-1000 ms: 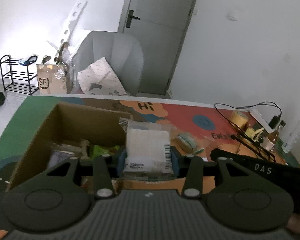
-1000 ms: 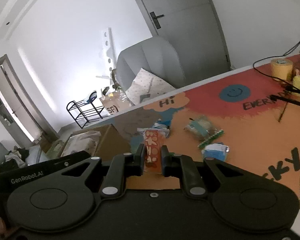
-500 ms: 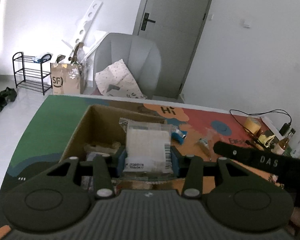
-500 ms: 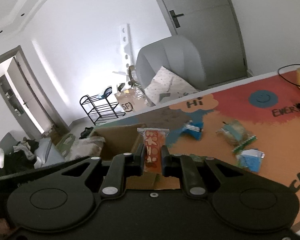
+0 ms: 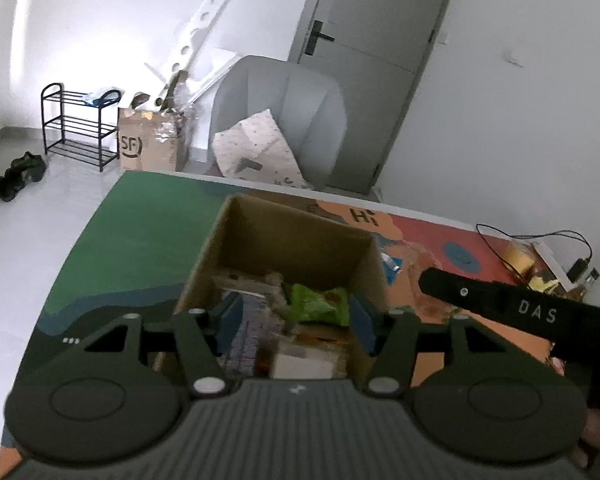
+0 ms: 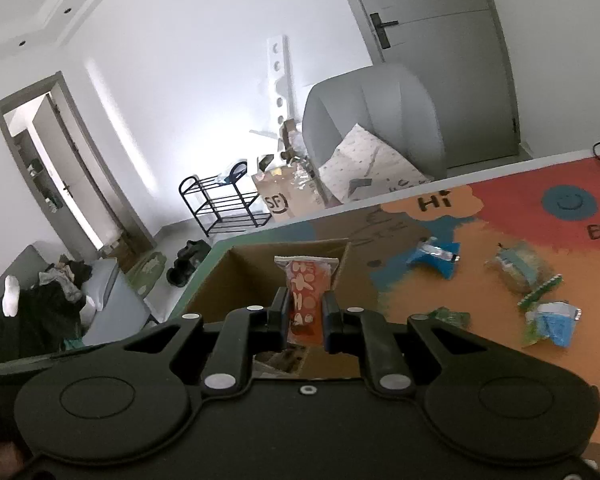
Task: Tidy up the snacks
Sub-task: 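Carry both packets over the box and open both tools to drop them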
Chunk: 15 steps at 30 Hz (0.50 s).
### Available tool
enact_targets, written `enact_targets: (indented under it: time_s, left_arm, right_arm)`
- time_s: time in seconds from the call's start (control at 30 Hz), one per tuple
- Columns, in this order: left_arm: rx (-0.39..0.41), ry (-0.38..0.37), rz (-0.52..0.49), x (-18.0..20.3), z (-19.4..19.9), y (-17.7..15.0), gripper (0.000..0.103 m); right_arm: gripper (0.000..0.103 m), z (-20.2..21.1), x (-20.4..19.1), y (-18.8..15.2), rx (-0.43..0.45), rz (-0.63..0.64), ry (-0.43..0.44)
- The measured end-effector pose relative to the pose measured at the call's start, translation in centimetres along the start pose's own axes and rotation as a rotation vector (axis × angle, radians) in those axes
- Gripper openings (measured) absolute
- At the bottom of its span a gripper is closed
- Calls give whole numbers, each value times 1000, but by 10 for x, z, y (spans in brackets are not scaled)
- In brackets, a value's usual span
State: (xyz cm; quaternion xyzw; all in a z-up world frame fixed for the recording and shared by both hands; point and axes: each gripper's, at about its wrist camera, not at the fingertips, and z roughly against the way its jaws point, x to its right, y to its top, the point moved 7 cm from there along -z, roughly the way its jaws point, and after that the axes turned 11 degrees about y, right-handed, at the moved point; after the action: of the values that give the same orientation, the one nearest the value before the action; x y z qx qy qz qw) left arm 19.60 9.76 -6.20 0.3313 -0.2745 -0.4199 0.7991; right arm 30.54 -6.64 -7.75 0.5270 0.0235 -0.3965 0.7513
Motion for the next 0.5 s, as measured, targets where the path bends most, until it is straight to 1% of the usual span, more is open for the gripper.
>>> enact_targets:
  time_s: [0.07,0.13,0.23,0.3,0.33,0.37,0.43,0.5]
  left_arm:
    - [1,3,11,-5,-1,2,59]
    - [5,14,16,-9,-2,3,66]
    - [0,26,18,-16,-5,5,71]
    - [-6,27,25,-17,-7,5,75]
    - [-6,29,29,-18,-7,6,78]
    - [-5,29,30,-19,-7,6,81]
    - [-3,28,22,-18,-8,6,84]
    - [0,30,12,-16,-8,5,86]
  right_arm:
    - [14,-5,-3,1,-5,5,4]
    - [14,-10,-7,1,-8,8,8]
    - [15,-17,-13,2,-17,6,28]
    - [19,-19,-18,3,-12,-6,62]
    - [27,-19,-19,5,-3,-17,72]
    - [30,-19,-18,5,0,-19,63]
    - [30,-17,-17,6,5,-12,52]
    - [30,-14,-14,6,9,-23,42]
